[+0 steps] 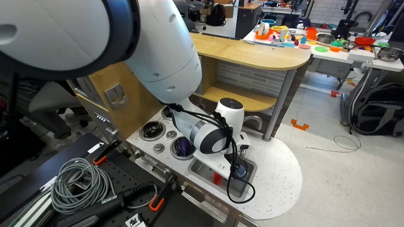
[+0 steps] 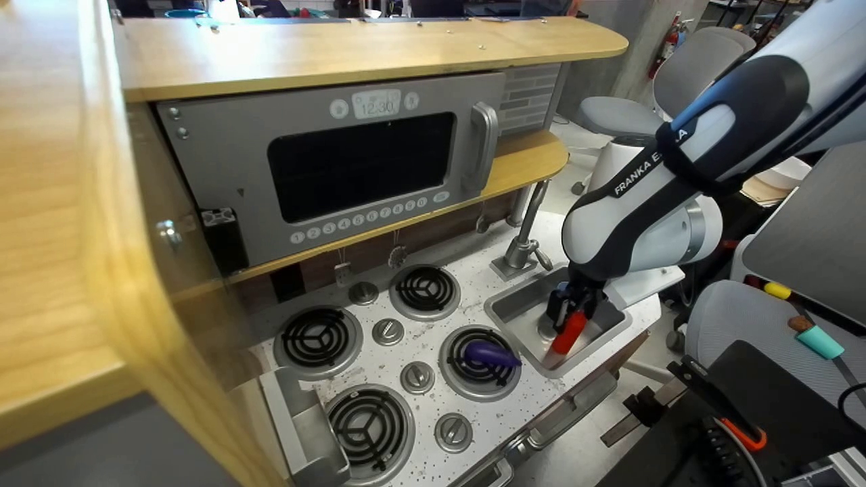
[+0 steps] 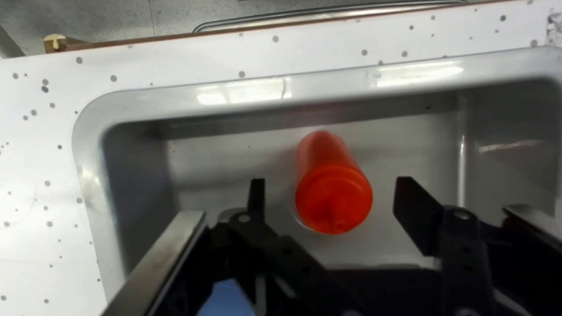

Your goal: Put the sauce bottle in the blue cup

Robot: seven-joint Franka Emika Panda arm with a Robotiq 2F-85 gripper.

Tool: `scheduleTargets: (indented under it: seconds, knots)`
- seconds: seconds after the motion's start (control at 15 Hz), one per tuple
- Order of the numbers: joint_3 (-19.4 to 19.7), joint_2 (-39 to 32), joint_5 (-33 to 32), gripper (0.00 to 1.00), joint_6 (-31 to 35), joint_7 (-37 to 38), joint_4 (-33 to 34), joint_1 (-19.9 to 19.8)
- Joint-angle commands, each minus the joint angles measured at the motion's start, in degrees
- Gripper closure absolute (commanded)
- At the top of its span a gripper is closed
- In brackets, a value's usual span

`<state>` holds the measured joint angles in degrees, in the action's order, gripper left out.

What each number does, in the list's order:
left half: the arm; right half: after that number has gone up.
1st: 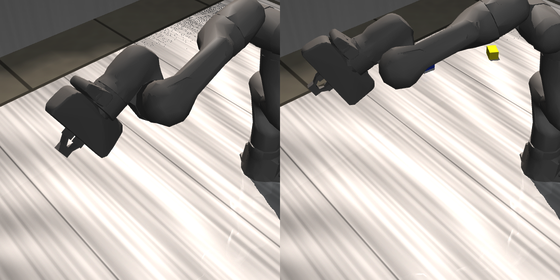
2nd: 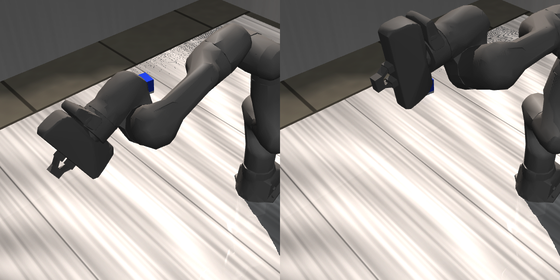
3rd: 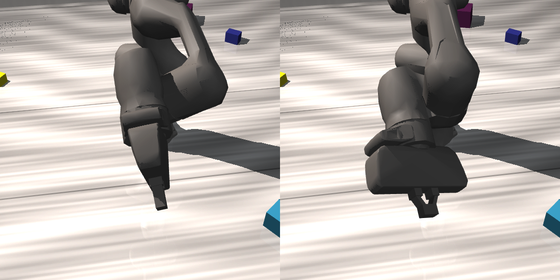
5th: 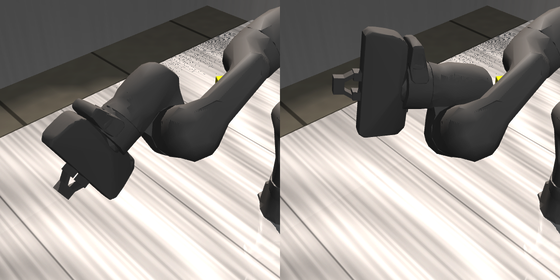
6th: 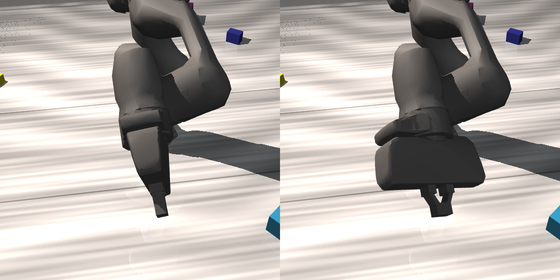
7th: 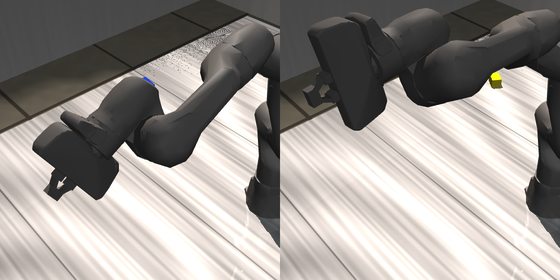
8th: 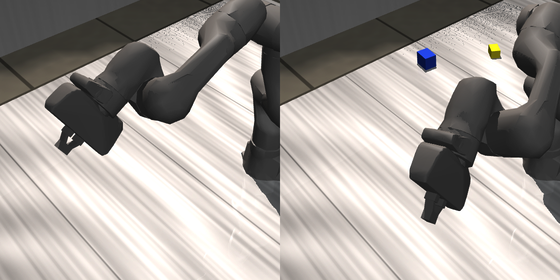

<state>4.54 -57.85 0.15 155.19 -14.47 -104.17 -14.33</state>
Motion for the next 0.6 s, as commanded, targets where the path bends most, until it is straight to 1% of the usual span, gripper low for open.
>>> scheduleTargets:
  seconds: [0.0,0.07,0.27,0.33,0.53]
  knots:
    - [0.6,-1.5,-1.3,0.54,1.4,2.0,1.4,0.7]
    - [0.6,-1.4,-1.2,0.63,1.3,2.0,1.4,0.7]
    - [0.2,-0.6,-1.0,0.84,1.3,1.9,0.9,0.3]
    - [-0.3,0.1,-0.7,0.86,1.0,1.8,0.4,-0.1]
    - [-2.8,4.1,1.3,0.86,-0.9,1.5,-1.9,-2.2]
